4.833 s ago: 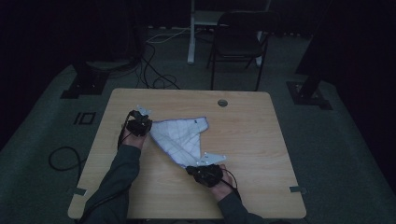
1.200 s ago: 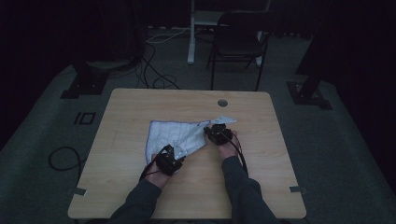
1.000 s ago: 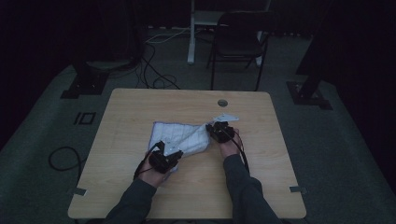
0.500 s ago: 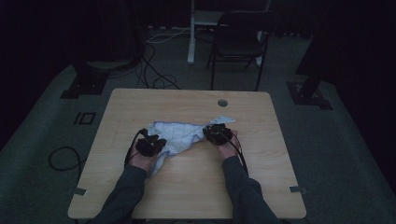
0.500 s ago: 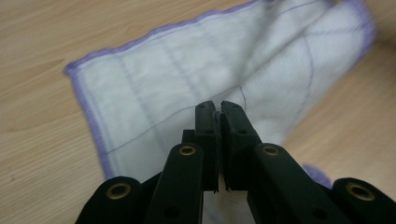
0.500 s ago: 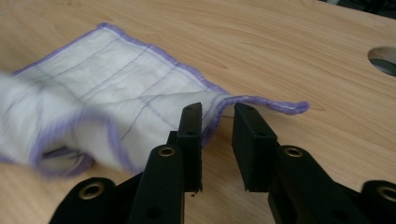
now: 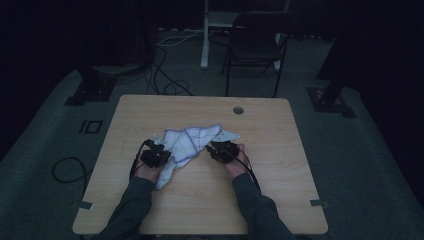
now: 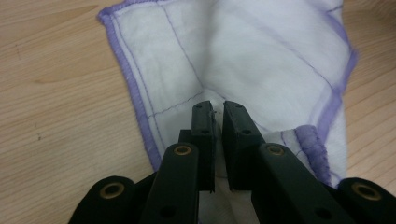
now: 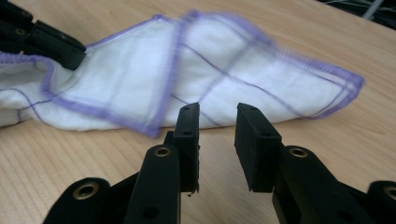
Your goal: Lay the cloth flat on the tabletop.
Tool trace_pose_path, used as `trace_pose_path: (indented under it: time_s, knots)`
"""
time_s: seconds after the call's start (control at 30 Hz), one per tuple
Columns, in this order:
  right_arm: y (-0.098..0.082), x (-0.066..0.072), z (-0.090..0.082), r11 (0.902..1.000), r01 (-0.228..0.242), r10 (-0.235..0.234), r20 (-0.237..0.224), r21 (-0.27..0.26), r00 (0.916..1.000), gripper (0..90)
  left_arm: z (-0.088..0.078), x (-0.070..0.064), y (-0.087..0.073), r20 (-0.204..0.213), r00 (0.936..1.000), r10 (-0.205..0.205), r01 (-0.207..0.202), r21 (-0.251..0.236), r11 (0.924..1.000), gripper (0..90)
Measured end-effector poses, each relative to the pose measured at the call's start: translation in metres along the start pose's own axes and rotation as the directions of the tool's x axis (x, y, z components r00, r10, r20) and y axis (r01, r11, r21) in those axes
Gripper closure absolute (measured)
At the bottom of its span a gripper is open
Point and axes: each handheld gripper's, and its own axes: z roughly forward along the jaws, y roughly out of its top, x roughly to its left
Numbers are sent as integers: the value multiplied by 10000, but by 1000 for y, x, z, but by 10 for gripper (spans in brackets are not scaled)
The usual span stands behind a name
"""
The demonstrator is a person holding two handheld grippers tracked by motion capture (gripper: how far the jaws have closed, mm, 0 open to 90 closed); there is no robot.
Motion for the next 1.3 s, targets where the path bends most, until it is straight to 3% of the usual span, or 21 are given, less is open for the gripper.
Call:
trace_pose_path:
  time_s: [0.23, 0.5, 0.73, 0.83, 0.9, 1.0, 1.3]
  knots:
    - [4, 9, 16, 9998, -2, 11, -433, 218, 9991, 693, -2, 1, -2, -57, 10000, 27, -28, -108, 9999, 802]
    - [4, 19, 37, 9986, 129, -84, -877, 513, 9961, 601, -22, -3, -6, -158, 9998, 148, -157, -583, 9982, 772]
    - [6, 22, 50, 9971, -99, 183, -1099, 760, 9938, 576, -33, 1, -9, -467, 9989, 66, -103, -787, 9968, 772]
    - [7, 25, 55, 9951, -49, 156, -1078, 984, 9940, 613, -35, 5, -11, -532, 9986, -11, -32, -816, 9967, 773]
    - [7, 27, 57, 9944, 11, 111, -1148, 1057, 9933, 716, -35, 5, -12, -548, 9985, -20, -24, -790, 9969, 773]
    - [7, 28, 56, 9945, 67, 56, -1165, 1049, 9932, 800, -34, 6, -13, -568, 9984, -19, -24, -770, 9970, 774]
    - [8, 30, 51, 9950, 280, -177, -1068, 959, 9941, 855, -31, 6, -15, -561, 9984, 11, -55, -785, 9969, 775]
